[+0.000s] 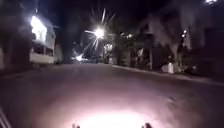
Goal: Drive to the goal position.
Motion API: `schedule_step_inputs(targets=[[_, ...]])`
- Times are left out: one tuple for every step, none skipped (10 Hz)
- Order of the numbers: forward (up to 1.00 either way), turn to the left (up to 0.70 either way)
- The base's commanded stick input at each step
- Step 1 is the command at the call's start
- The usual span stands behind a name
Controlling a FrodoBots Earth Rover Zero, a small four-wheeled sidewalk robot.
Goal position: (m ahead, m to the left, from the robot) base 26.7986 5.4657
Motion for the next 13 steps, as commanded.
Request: schedule_step_inputs(targets=[[0.7, 0.0], [0.7, 0.0], [0.7, 0.0], [0.7, 0.0], [0.7, 0.0], [0.7, 0.0], [0.7, 0.0], [0.7, 0.0], [0.7, 0.0], [0.7, 0.0], [0.7, 0.0], [0.7, 0.0], [0.7, 0.0]])
